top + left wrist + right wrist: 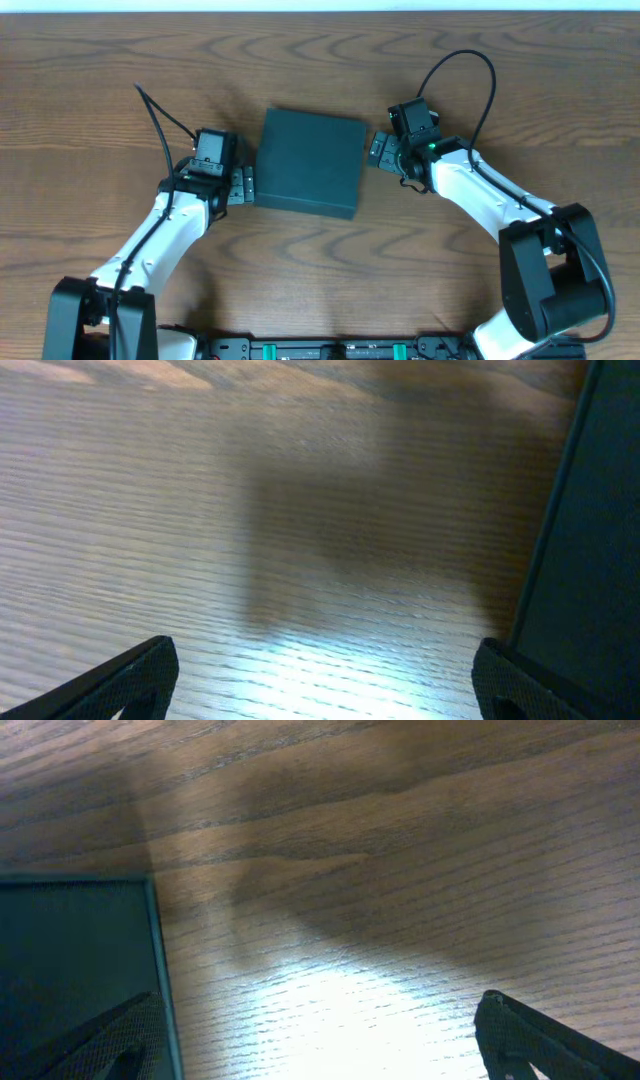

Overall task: Pack container
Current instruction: 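Push the box's left and right sides inward with both grippers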

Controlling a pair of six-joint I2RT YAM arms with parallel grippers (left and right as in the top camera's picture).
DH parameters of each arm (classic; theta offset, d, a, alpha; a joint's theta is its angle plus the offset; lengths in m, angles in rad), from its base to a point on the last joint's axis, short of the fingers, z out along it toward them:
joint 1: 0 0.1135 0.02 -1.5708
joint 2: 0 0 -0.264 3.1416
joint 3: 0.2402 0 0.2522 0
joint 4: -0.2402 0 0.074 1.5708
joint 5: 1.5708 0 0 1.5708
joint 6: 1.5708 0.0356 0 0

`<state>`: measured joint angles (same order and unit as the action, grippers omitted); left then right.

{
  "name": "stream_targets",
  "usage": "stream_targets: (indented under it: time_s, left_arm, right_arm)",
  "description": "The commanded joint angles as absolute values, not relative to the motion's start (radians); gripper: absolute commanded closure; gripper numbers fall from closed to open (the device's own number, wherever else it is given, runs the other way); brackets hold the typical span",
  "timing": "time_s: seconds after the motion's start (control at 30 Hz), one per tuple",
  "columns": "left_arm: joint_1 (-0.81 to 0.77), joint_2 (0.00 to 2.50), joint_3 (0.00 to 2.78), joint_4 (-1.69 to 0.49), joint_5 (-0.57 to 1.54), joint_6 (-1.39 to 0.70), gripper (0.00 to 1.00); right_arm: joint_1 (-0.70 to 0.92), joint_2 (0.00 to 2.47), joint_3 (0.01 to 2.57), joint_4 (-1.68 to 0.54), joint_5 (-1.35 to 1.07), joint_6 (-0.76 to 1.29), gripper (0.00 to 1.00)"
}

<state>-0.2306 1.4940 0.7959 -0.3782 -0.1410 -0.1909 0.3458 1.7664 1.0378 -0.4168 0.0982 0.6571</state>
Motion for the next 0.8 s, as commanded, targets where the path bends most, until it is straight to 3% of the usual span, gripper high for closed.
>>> stream_targets:
  time_s: [0.0,0.33,0.77]
  left_arm:
    - [-0.236,1.51,0.791,-0.381,-0.056,-0.211,0.05]
    - [-0.239,1.51,0.791,-0.389,0.028,-0.229,0.05]
    - [-0.271,1.5,0.792,-0.396,-0.036,-0.244,0.05]
  right_arm:
    - [0.346,1.771,1.032,-0.401,0.097,0.642,0.01]
    - [0.355,1.771,1.032,-0.385,0.097,0.642,0.01]
    - [0.352,1.771,1.032,-0.397,0.102,0.642,0.01]
